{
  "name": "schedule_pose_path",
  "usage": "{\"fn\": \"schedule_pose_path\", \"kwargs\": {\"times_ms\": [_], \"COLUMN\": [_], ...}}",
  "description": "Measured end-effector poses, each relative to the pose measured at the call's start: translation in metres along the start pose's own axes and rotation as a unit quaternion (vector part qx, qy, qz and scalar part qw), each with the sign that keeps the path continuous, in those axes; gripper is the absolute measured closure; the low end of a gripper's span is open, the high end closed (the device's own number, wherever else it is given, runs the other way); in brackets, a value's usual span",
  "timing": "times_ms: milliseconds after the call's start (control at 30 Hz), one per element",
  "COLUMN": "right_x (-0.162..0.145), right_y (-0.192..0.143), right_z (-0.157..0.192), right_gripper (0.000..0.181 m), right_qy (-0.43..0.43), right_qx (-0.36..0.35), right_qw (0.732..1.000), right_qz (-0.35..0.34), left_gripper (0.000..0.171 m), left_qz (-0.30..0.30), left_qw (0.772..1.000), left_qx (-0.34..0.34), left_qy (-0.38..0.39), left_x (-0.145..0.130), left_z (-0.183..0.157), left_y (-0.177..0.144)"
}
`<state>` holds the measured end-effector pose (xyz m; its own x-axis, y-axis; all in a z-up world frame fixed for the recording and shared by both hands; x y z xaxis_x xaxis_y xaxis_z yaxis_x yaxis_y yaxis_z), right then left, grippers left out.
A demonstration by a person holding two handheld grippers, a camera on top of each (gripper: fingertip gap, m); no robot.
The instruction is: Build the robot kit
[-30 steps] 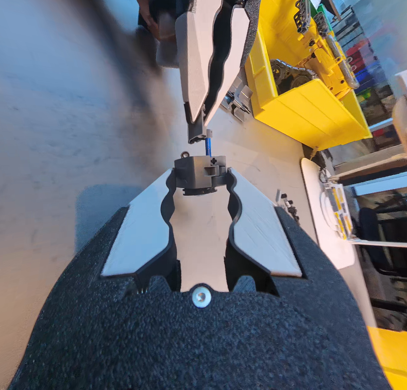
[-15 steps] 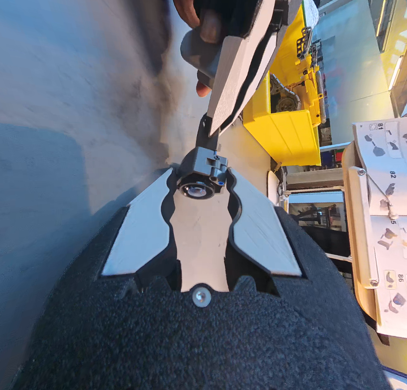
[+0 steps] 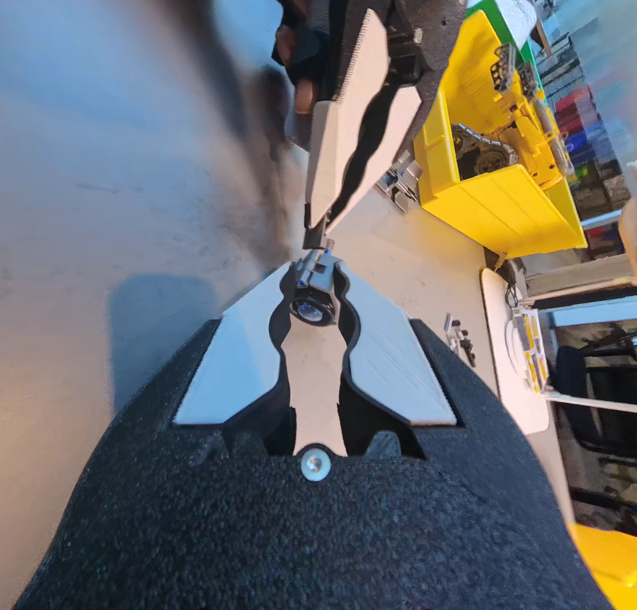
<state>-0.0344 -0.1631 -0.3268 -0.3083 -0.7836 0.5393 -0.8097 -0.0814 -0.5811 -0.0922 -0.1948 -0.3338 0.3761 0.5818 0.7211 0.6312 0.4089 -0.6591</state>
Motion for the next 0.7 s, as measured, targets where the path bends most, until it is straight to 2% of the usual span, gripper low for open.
{"fn": "schedule_pose_path", "kwargs": {"times_ms": [133, 233, 300, 367, 467, 700], "right_x": [0.009, 0.007, 0.0, -0.004, -0.016, -0.021], "right_y": [-0.012, -0.007, 0.001, 0.01, 0.02, 0.015], "right_z": [-0.012, -0.012, -0.009, -0.005, -0.005, -0.005], "right_gripper": [0.142, 0.119, 0.114, 0.119, 0.138, 0.14], "right_qy": [0.119, 0.207, 0.238, 0.255, 0.238, 0.146], "right_qx": [0.019, 0.048, 0.057, 0.069, 0.068, 0.146], "right_qw": [0.993, 0.977, 0.967, 0.961, 0.962, 0.978], "right_qz": [-0.012, 0.034, 0.068, 0.084, 0.117, 0.032], "left_gripper": [0.165, 0.165, 0.165, 0.165, 0.165, 0.165], "left_qz": [0.007, 0.002, 0.002, 0.001, -0.003, 0.006], "left_qw": [1.0, 1.0, 1.0, 0.999, 0.997, 0.994], "left_qx": [0.006, 0.008, 0.006, 0.006, 0.002, 0.001], "left_qy": [0.006, 0.007, 0.024, 0.048, 0.073, 0.108], "left_x": [-0.002, -0.002, -0.003, -0.005, -0.007, -0.008], "left_z": [0.002, 0.005, 0.004, 0.003, 0.001, -0.007], "left_y": [-0.007, -0.013, -0.014, -0.014, -0.012, -0.005]}}
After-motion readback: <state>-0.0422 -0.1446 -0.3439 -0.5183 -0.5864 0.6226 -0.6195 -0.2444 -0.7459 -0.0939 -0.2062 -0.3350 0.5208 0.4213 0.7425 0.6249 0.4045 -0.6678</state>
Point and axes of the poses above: each gripper's, where its closed fingertips meet, y out along the fingers, x out of its top, z = x × y across the jaws, the point moved 3 cm from there along -y, back along the fingers, and after that the axes turned 7 degrees about z, right-handed, at the moved point
